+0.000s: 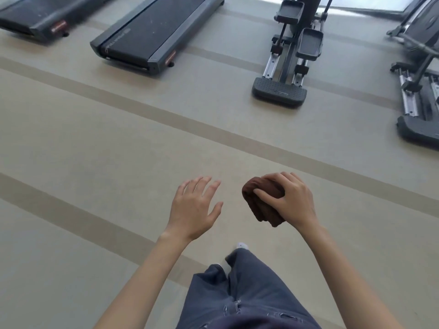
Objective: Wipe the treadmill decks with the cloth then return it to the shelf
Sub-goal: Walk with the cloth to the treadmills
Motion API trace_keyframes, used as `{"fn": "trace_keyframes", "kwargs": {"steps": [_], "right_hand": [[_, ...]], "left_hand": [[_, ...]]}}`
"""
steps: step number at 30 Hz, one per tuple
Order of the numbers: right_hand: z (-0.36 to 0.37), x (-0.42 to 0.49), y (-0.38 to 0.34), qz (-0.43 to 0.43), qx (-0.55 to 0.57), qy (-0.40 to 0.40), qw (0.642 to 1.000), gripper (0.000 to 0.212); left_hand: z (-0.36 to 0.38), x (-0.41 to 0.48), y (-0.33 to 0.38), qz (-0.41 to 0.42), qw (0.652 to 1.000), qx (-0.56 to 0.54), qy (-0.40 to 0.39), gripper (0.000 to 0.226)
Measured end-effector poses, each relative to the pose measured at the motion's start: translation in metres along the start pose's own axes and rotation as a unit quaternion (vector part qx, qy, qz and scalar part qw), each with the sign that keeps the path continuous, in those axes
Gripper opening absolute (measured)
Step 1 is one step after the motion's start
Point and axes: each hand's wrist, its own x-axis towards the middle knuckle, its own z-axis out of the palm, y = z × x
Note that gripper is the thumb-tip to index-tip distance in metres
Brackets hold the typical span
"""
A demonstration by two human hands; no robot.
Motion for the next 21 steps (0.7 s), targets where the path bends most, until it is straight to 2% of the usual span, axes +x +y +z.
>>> {"fn": "trace_keyframes", "kwargs": {"steps": [8,21], "right_hand": [[0.037,0.097,0.014,0.007,-0.003,-0.046,0.999,0.028],[0.061,0.356,0.019,-0.016,0.010,-0.059,0.998,0.027]], "left_hand": [[0.019,0.080,-0.050,-0.019,0.999,-0.002,-0.032,0.050],[-0.001,0.300,-0.130,-0.035,0.999,0.021,-0.029,0.046]]}}
